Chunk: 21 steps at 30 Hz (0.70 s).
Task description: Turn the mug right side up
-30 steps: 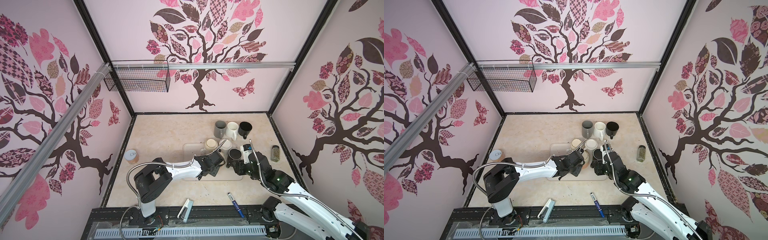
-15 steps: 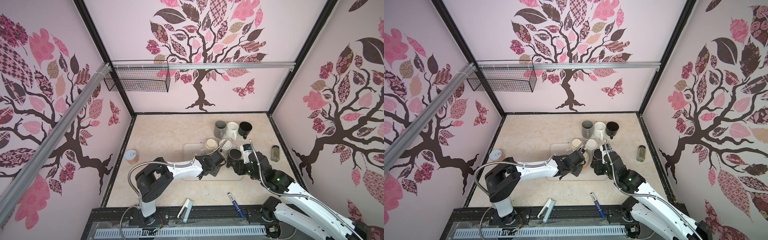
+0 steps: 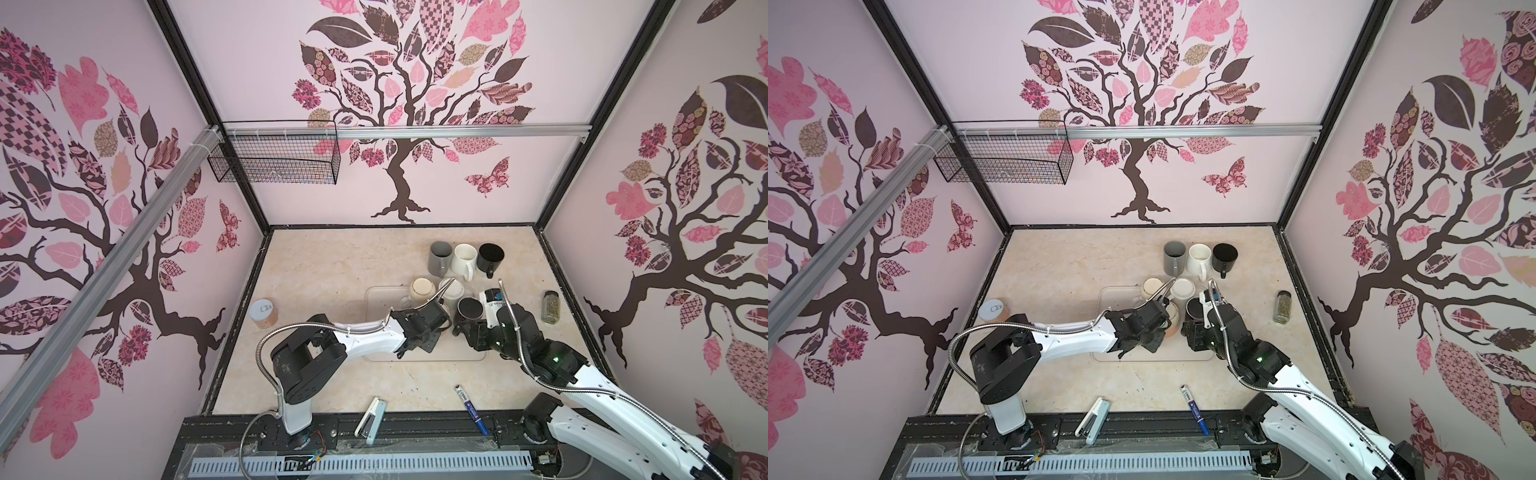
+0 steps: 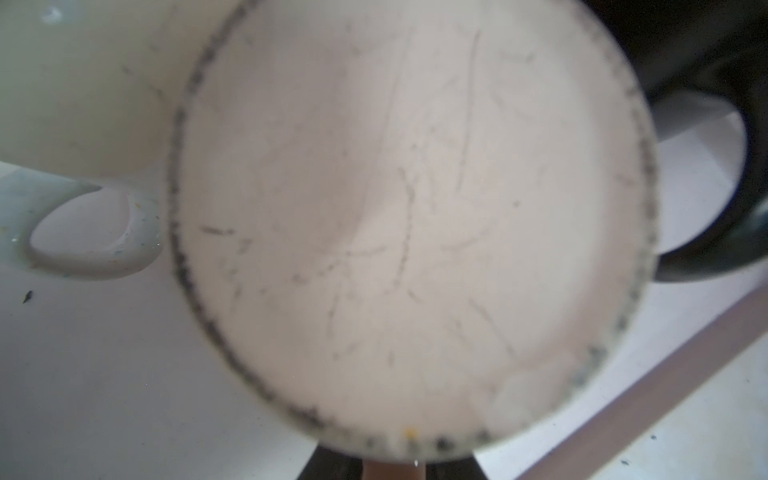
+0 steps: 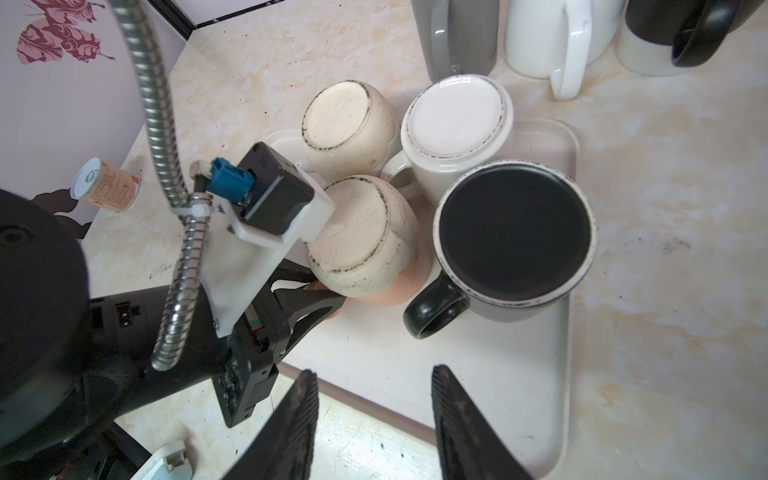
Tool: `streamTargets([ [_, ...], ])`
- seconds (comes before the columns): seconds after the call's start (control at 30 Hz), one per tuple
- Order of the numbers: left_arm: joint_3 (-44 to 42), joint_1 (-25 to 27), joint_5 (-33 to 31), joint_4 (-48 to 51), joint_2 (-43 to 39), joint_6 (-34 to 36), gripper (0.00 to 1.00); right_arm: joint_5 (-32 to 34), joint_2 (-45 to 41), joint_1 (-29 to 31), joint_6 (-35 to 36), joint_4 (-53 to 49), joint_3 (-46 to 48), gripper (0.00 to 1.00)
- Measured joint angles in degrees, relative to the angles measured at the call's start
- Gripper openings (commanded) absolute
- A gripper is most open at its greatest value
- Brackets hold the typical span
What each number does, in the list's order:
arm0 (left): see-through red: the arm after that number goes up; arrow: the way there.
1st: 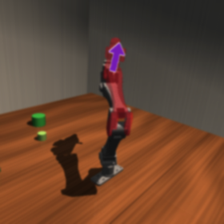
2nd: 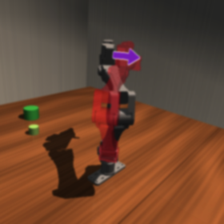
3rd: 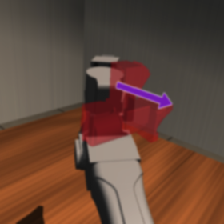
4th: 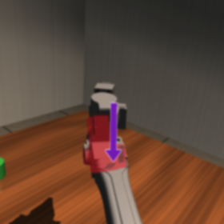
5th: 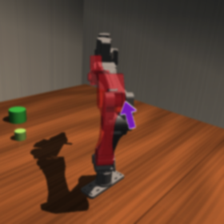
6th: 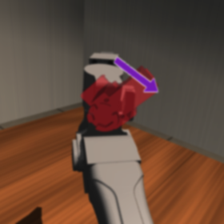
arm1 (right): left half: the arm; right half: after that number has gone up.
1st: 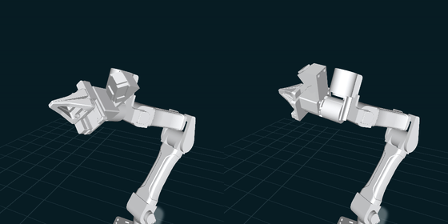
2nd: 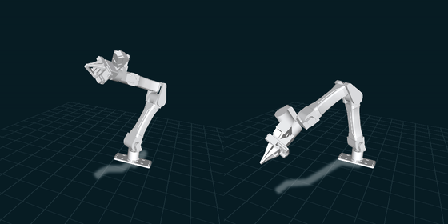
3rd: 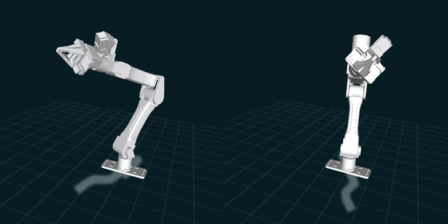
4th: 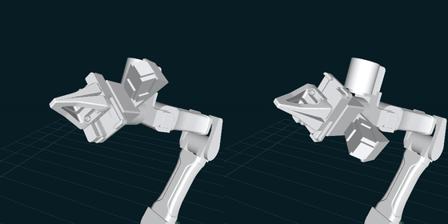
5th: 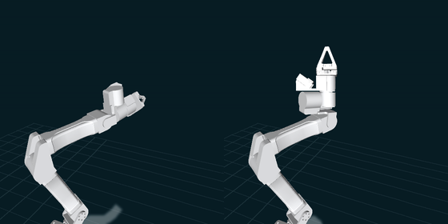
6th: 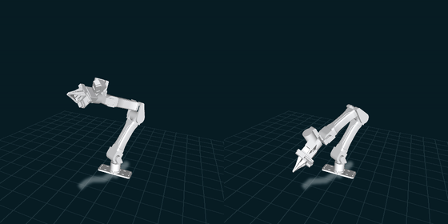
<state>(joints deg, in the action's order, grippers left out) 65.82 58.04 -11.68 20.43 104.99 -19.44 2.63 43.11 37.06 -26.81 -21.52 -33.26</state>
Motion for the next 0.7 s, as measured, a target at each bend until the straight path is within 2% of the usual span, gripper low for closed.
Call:
streamTargets([
  [0.1,0.22,0.0,0.02,0.28,0.07,0.02,0.0,-0.22,0.0,0.0,0.0,-0.09,0.15,0.48],
  [0.4,0.24,0.0,-0.02,1.25,-0.46,0.33,0.0,-1.46,0.0,0.0,0.0,-0.07,0.15,0.48],
  [0.7,0.15,0.0,-0.31,7.56,-9.66,1.27,0.0,-6.8,-0.9,0.0,-0.9,1.57,0.17,0.48],
])
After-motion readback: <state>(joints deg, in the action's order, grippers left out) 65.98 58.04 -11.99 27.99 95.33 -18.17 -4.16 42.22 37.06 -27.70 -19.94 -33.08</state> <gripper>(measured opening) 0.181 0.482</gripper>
